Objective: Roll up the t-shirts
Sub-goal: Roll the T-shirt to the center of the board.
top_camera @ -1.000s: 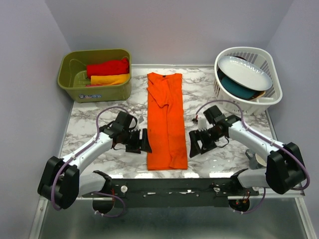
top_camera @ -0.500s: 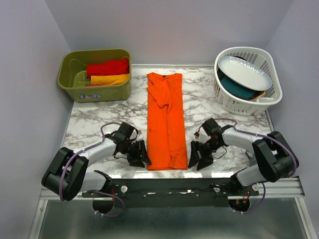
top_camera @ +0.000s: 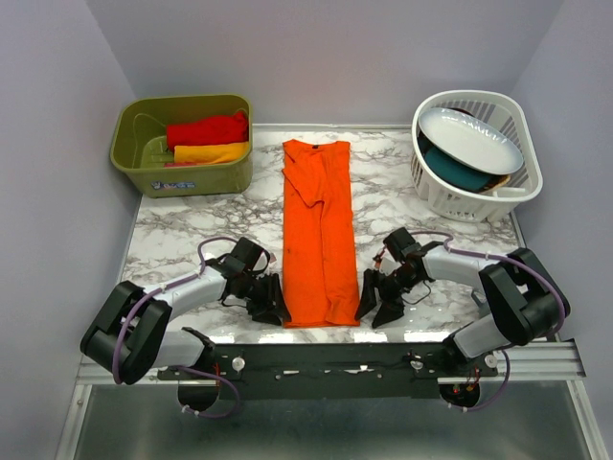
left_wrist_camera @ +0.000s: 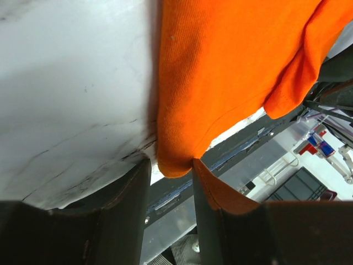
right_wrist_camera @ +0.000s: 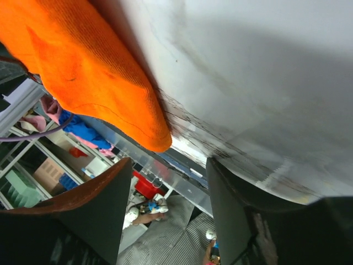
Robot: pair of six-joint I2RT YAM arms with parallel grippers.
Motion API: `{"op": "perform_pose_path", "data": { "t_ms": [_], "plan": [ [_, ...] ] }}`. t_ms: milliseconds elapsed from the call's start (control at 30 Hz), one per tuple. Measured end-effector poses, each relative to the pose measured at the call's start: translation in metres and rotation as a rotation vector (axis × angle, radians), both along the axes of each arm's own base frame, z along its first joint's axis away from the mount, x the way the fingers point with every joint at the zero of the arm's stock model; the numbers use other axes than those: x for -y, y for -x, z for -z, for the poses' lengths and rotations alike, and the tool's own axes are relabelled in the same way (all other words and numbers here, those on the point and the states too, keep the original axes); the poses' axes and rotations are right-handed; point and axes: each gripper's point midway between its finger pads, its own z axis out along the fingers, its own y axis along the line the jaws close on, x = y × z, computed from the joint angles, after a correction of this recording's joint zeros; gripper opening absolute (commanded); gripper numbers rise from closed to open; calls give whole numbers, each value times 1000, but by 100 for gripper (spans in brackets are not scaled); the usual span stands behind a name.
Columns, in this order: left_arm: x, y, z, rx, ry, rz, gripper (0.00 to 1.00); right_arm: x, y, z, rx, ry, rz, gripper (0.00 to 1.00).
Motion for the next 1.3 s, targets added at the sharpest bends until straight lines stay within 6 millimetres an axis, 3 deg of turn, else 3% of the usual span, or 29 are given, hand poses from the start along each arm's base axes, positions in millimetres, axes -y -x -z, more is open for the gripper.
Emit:
{"op": "perform_pose_path", "data": {
  "t_ms": [133,200,467,567,600,667,1000,1300],
  "plan": [
    [-1,1,2,-6,-9,1,38,-4,2,3,-2,10,4,58],
    [-1,1,3,-9,-11,2,29,-6,2,5,-11,10,13,55],
    [-2,1,6,-9,-21,6,26,-14,-3,7,-1,-5,23,43],
    [-3,1,6,-8,-22,7,13,-17,-8,10,17,-19,25,36],
    [-3,1,7,-6,-26,8,5,-19,-10,10,25,-24,23,29],
    [-3,1,7,-4,-28,7,0,-21,-13,11,40,-32,20,24],
    [-2,-2,4,28,-13,18,0,-17,-17,15,100,-16,19,1],
    [16,-13,-26,176,146,76,0,-9,-27,8,231,8,32,0]
  ]
}}
